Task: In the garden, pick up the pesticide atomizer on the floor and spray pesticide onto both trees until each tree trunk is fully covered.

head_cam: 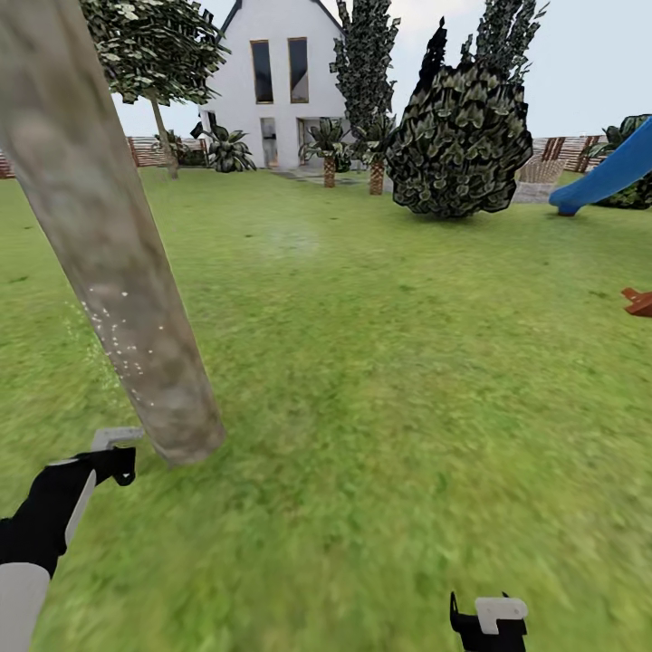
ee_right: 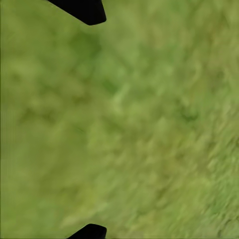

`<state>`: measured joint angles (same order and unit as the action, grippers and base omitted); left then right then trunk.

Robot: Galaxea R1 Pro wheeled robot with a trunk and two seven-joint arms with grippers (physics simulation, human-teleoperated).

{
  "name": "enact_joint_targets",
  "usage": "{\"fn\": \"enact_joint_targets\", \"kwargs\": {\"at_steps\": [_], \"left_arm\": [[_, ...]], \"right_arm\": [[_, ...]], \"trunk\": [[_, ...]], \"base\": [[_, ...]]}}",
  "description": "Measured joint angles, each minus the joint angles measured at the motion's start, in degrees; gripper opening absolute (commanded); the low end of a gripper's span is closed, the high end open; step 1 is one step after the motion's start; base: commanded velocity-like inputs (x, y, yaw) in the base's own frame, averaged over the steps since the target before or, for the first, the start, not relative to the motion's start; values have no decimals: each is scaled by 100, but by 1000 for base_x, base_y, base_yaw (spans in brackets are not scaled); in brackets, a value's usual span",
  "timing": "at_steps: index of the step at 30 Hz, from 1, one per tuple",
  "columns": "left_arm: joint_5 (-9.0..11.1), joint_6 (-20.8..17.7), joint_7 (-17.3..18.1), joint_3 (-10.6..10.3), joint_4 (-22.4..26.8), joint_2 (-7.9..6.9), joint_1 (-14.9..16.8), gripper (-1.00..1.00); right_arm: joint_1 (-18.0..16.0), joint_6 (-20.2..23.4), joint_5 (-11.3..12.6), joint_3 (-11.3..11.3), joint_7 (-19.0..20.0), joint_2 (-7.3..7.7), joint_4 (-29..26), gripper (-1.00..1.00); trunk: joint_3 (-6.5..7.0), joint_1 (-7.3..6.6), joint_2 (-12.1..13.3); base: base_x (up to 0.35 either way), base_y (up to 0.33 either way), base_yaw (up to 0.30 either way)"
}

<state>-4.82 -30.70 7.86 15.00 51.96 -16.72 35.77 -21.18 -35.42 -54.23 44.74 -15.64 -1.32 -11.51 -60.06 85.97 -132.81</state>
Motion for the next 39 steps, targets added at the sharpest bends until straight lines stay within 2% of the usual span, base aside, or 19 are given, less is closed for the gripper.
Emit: {"fn": "enact_joint_targets", "kwargs": {"at_steps": [2,5,7,9,10,12,17,20,22,33,39], "left_arm": [[6,88,4,-13,-65,-14,-115,-100],[19,735,-2,-27,-343,38,-260,-100],[18,906,-5,-12,-580,38,-271,-100],[17,1265,-12,2,-999,36,-265,-100],[14,1655,-103,-10,-1470,37,-252,-100],[21,1891,-352,-25,-1707,32,-233,-100],[90,1985,-456,-3,-1493,57,-261,-100],[58,1990,-456,-13,-1472,181,-265,-100],[46,1991,-453,-15,-1470,213,-264,-100],[26,1989,-459,-15,-1462,213,-264,-100],[26,1992,-461,-20,-1456,213,-264,-100]], "right_arm": [[0,0,0,0,0,0,2,100],[0,0,0,-1,0,0,7,100],[0,0,0,1,0,0,8,100],[0,0,7,6,-4,0,3,100],[0,0,9,9,-7,4,1,100],[0,0,9,8,-8,3,0,100],[0,0,9,6,-9,0,4,100],[0,0,9,8,-9,0,0,100],[0,0,9,8,-9,0,0,100],[0,0,23,8,-17,0,0,100],[0,0,18,8,-5,0,0,100]], "trunk": [[0,0,0],[0,0,0],[0,0,0],[0,0,0],[-2,0,0],[-5,0,0],[-14,0,0],[-14,0,0],[-14,0,0],[-14,0,0],[-14,0,0]], "base": [[7,0,0],[1,0,0],[0,0,0],[0,0,46],[0,0,190],[0,0,237],[83,-80,168],[228,-176,10],[239,-175,1],[233,-181,0],[17,-268,0]]}}
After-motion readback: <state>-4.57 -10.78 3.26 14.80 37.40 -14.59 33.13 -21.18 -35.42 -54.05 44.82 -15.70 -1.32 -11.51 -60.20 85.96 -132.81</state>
